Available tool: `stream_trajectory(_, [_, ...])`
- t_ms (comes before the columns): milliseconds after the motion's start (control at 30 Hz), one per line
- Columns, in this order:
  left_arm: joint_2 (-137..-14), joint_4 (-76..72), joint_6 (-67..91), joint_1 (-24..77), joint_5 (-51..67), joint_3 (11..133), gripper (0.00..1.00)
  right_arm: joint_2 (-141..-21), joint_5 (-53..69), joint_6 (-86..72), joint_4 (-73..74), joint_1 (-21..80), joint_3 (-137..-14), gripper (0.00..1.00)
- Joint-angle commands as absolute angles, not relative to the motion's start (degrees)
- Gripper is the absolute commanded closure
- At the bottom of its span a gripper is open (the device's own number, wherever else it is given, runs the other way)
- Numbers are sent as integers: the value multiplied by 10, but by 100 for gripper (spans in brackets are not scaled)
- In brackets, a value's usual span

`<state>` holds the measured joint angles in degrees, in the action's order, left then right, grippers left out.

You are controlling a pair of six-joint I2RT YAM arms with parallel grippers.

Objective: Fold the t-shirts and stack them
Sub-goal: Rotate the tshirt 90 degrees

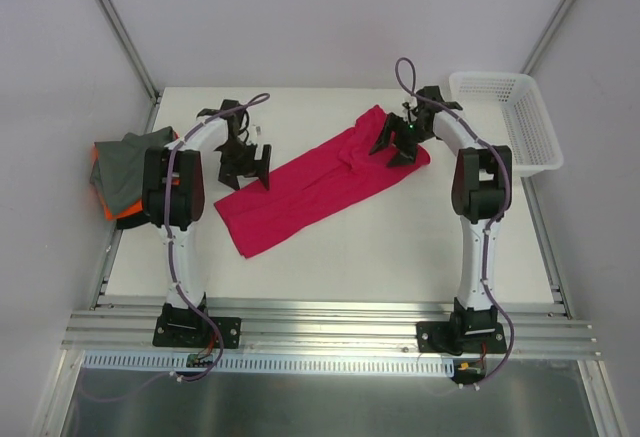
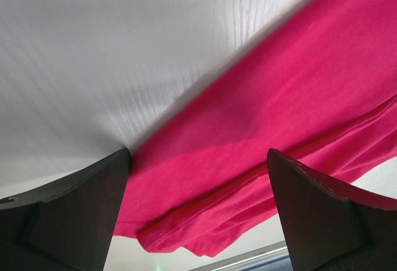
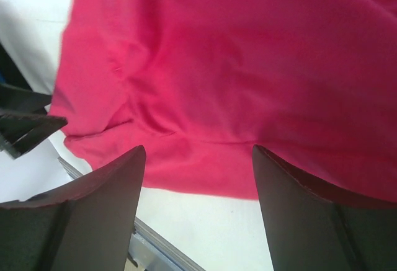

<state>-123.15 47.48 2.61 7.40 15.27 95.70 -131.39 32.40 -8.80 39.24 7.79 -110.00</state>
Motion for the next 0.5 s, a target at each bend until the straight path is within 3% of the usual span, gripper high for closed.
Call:
stream_trajectory(0, [-1202, 506, 36, 73, 173, 926, 7, -1341, 331, -92, 400, 76, -1140, 27])
stream_trajectory(467, [-1129, 538, 14, 106, 213, 824, 10, -1456, 332, -107, 373, 59, -1306, 26])
